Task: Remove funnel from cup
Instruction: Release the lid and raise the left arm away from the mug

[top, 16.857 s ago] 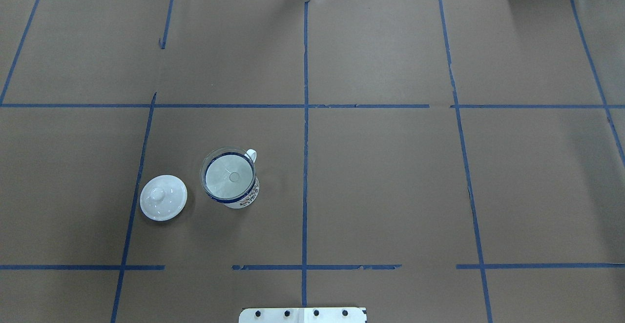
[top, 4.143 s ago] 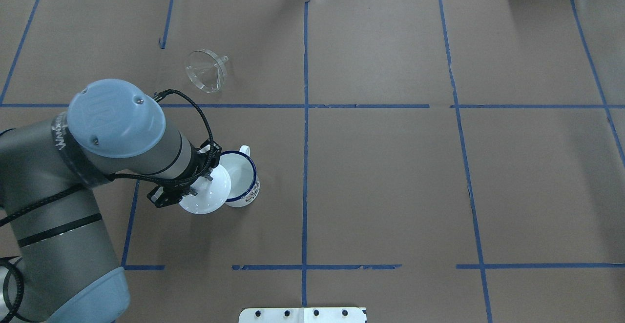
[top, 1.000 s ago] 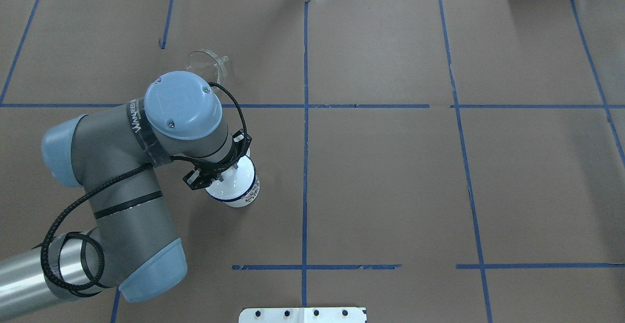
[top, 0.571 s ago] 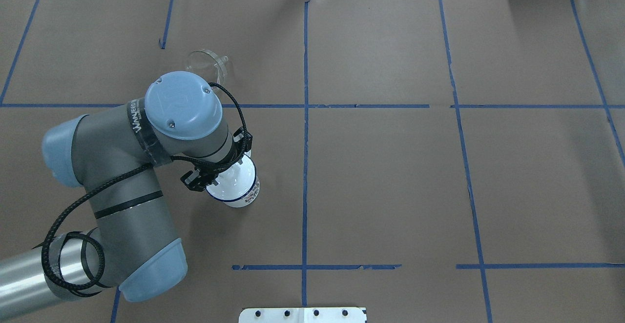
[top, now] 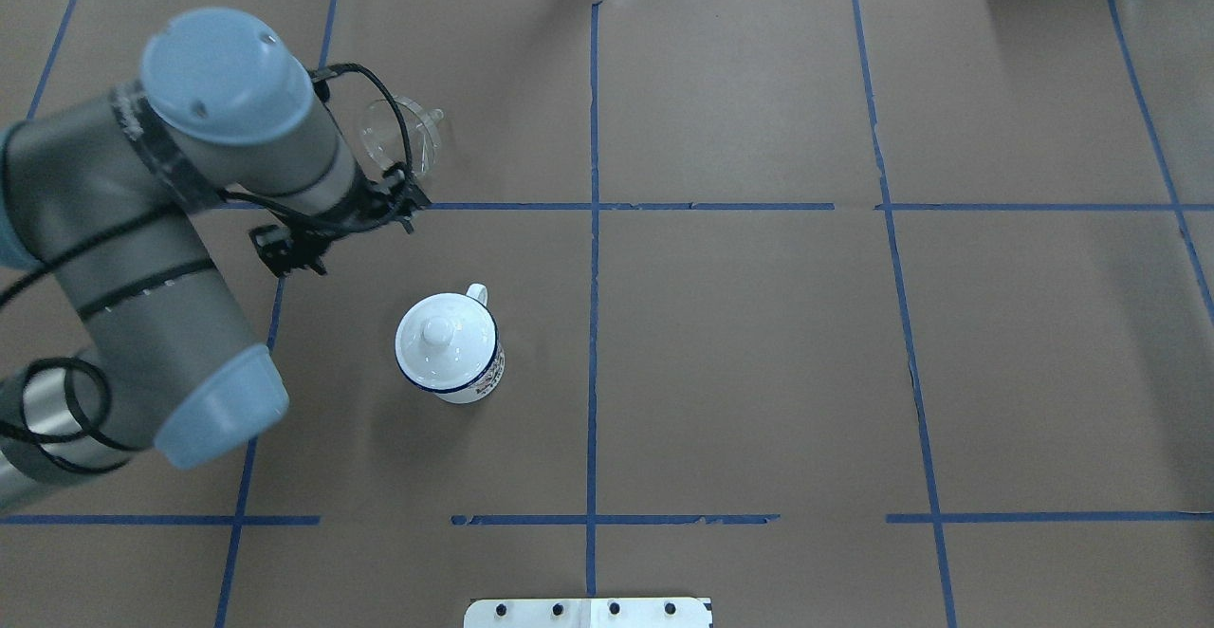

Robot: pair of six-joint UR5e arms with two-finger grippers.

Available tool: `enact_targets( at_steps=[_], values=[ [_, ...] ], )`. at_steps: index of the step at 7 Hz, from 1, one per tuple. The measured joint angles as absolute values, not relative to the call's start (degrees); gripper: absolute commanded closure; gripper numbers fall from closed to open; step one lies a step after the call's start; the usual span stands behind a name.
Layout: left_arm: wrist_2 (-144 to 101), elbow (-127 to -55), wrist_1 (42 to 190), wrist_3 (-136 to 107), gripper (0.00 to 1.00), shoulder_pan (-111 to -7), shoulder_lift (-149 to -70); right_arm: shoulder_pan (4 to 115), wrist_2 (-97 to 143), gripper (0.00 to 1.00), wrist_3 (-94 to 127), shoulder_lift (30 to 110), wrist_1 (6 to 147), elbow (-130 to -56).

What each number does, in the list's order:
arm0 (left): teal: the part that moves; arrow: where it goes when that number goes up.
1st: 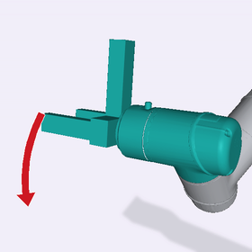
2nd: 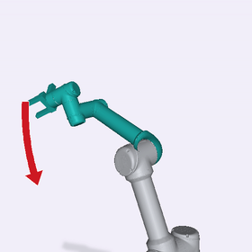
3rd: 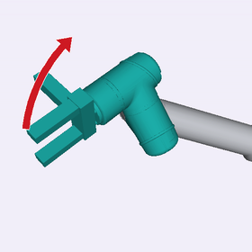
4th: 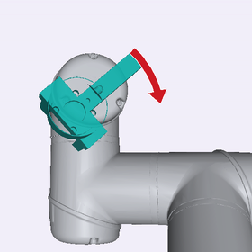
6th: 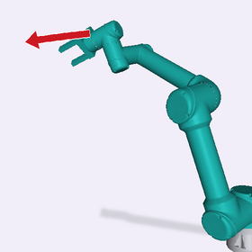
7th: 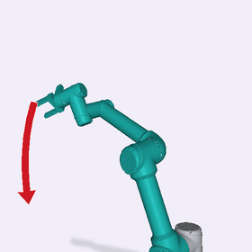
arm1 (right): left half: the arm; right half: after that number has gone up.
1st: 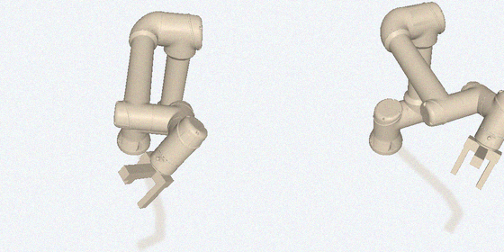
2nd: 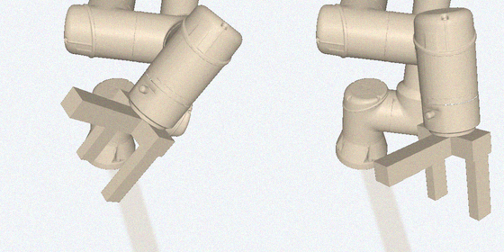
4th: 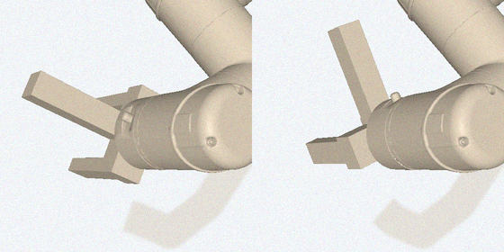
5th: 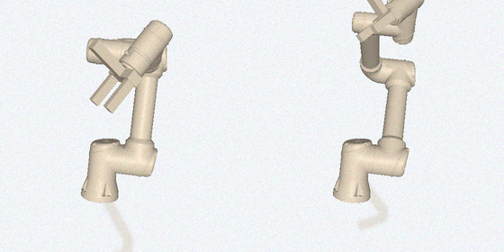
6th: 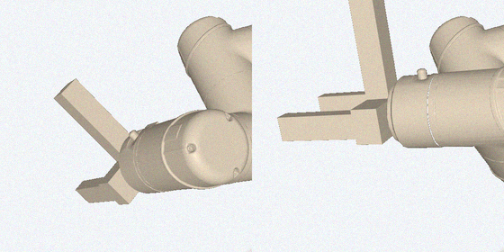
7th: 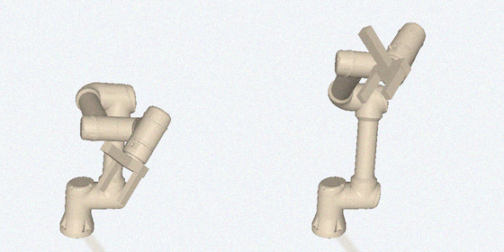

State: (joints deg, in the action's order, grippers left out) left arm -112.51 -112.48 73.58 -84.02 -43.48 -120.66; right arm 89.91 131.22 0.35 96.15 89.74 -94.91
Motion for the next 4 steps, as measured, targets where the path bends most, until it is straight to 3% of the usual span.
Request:
enact_targets(
  at_steps=[2,4],
  values=[
    [-122.2,-112.2,74.2,-60.8,0.0,-58.0,-113.5,89.9,131.2,0.0,0.4,96.2,89.7,-94.8],
    [-129.8,-107.3,74.7,-31.7,0.0,-73.1,-104.7,89.9,131.2,0.0,0.4,96.2,89.7,-94.8]
  ],
)
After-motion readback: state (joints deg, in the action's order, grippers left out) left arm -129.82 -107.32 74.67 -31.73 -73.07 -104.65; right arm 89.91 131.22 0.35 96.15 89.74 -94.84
